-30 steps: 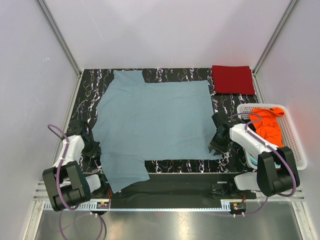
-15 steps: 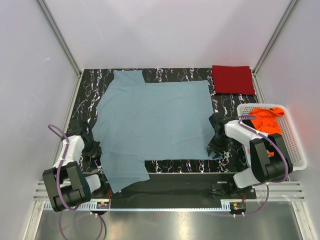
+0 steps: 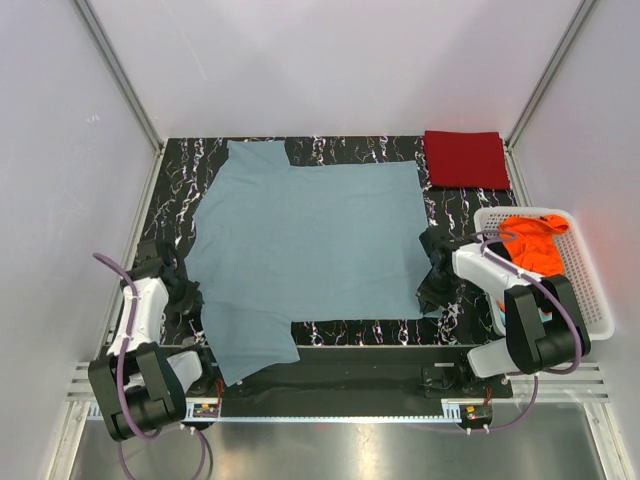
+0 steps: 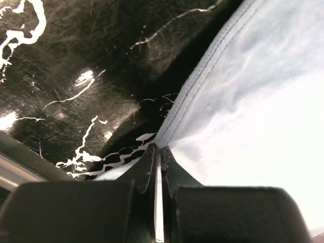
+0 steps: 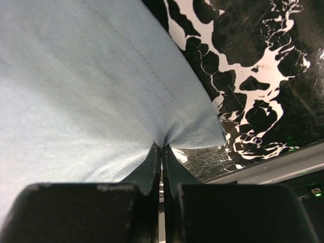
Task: Fold and stack the t-shirts
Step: Fold the tshirt
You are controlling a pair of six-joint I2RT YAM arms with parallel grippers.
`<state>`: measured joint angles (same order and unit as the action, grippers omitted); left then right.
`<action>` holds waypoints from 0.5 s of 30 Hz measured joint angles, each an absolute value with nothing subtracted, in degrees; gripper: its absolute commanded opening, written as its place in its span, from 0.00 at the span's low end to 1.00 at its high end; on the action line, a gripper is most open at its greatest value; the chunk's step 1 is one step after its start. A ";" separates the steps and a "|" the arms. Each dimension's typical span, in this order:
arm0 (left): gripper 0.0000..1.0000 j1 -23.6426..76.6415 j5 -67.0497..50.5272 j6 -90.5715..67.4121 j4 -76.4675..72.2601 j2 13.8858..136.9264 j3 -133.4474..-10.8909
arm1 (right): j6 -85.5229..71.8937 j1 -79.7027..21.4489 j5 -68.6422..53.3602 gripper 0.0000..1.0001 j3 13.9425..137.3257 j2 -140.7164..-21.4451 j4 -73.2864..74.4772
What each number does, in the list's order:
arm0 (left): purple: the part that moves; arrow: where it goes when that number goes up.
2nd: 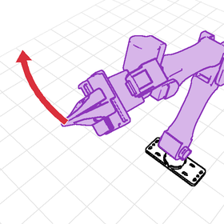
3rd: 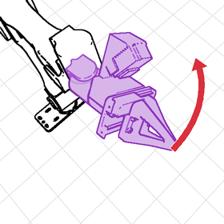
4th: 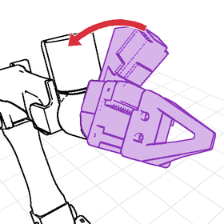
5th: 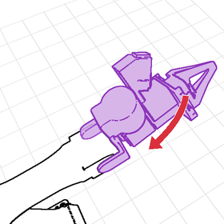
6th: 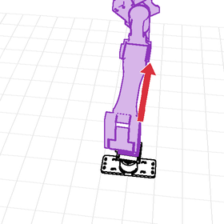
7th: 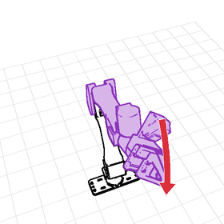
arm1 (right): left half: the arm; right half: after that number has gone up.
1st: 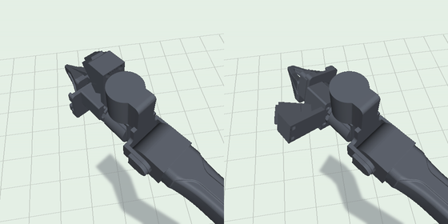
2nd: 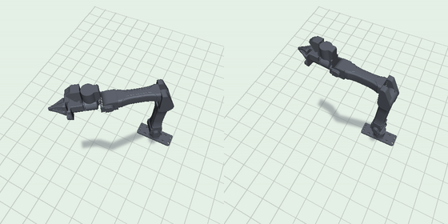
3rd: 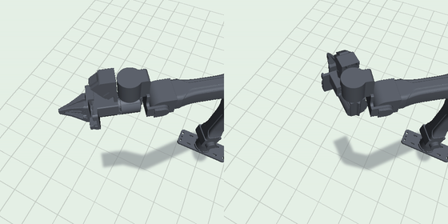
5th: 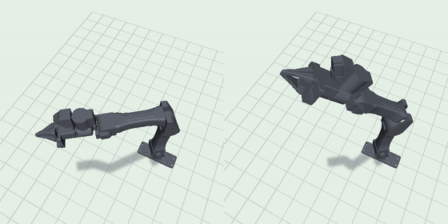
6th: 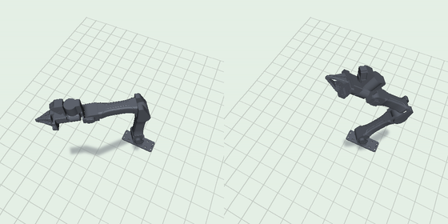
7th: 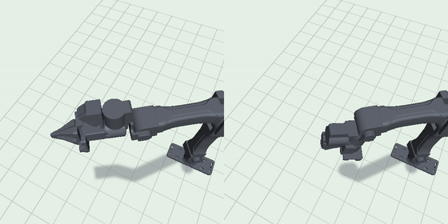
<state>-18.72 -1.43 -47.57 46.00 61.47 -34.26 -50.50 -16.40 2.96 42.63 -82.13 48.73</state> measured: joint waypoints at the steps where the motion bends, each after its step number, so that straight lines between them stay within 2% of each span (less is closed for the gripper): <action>1: 0.00 -18.72 -1.76 -47.24 46.13 60.99 -34.26 | -49.84 -16.40 2.96 0.00 42.68 -81.87 48.71; 7: 0.00 -18.72 -3.53 -45.30 47.13 60.73 -35.00 | -44.07 -16.40 2.81 0.00 45.76 -80.73 49.45; 15: 0.00 -18.72 -7.79 -41.25 46.50 62.52 -42.15 | -36.38 -16.40 2.37 0.00 55.75 -84.03 49.30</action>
<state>-18.72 -7.79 -41.25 46.50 62.52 -42.15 -36.38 -16.40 2.37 55.75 -84.03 49.30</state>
